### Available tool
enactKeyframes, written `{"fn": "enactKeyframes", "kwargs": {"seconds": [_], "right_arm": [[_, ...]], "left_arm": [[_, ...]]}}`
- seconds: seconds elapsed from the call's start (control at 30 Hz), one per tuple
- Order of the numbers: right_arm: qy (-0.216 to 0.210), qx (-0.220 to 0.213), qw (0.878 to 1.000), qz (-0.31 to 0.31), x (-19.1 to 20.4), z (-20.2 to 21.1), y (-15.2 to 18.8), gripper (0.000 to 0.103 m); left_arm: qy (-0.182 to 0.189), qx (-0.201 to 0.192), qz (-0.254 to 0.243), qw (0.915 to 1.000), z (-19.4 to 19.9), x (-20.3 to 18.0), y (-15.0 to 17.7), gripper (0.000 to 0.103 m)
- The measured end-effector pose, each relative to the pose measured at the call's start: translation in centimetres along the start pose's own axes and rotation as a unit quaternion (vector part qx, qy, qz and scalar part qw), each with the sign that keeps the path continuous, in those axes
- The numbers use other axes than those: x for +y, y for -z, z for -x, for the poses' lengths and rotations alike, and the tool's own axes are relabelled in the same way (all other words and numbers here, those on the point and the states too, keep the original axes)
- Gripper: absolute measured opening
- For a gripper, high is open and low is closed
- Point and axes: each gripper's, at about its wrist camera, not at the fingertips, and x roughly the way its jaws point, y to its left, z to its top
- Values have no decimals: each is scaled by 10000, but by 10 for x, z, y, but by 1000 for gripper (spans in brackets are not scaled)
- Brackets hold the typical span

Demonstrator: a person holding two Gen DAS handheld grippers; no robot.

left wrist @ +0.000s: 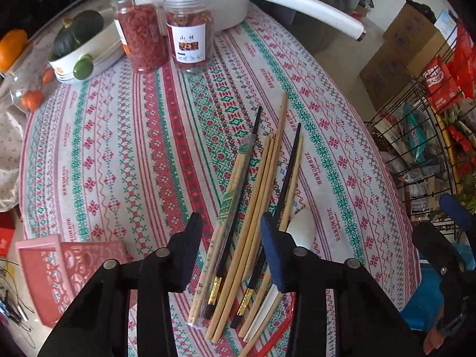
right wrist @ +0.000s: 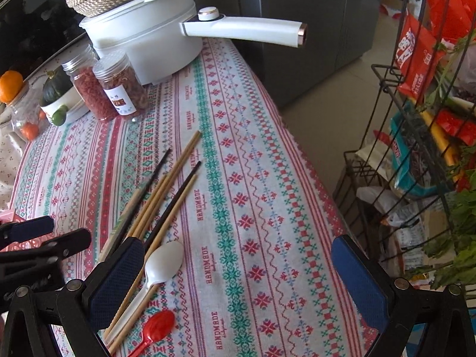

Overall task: Organize utensils
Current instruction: 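Lower the left tool onto the green-labelled wrapped chopsticks and close it, then lift the wrapped chopsticks with the left tool while the right tool grasps the white spoon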

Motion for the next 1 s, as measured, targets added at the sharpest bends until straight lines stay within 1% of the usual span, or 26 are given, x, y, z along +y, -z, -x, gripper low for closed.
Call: {"fn": "enactKeyframes", "kwargs": {"seconds": [0.03,0.1,0.17,0.27,0.33,0.43,0.53,0.67,0.73,0.77,0.83,0.87,0.93,0.97,1.0], "right_arm": [[-17,42,10000,8,1,-2,-1,103],[-37,88,9999,51,1,-5,-2,103],[-39,109,9999,100,3,-7,-2,103],[-55,135,9998,136,4,-9,-3,103],[-64,154,9998,147,4,-10,-3,103],[-59,185,9997,165,5,-12,-3,103],[-59,215,9996,173,7,-15,-3,103],[-109,298,9994,162,10,-19,-3,103],[-145,367,9991,155,13,-23,-3,103],[-162,414,9989,142,14,-25,-3,103],[-223,537,9983,84,16,-32,-2,103],[-273,610,9978,34,17,-35,-2,103],[-381,787,9961,-95,19,-43,-1,103],[-459,878,9950,-145,21,-47,-1,101],[-553,976,9935,-179,23,-51,0,97]], "left_arm": [[46,70,38,10000,-7,1,-3,33],[134,175,63,9997,-20,2,-6,29],[124,254,98,9996,-31,3,-8,24],[33,329,149,9993,-42,5,-10,20],[-17,291,197,9994,-46,7,-13,19],[-101,370,312,9988,-51,12,-16,18],[-55,443,368,9983,-55,16,-20,18],[-158,778,131,9968,-58,19,-37,19],[-193,850,74,9962,-62,16,-45,18],[-194,842,89,9962,-62,15,-47,17],[-199,774,178,9966,-59,16,-45,11],[-127,712,217,9971,-55,17,-42,11],[20,431,212,9988,-39,20,-36,11],[48,257,190,9995,-28,22,-32,8],[87,84,174,9998,-15,24,-28,5]]}}
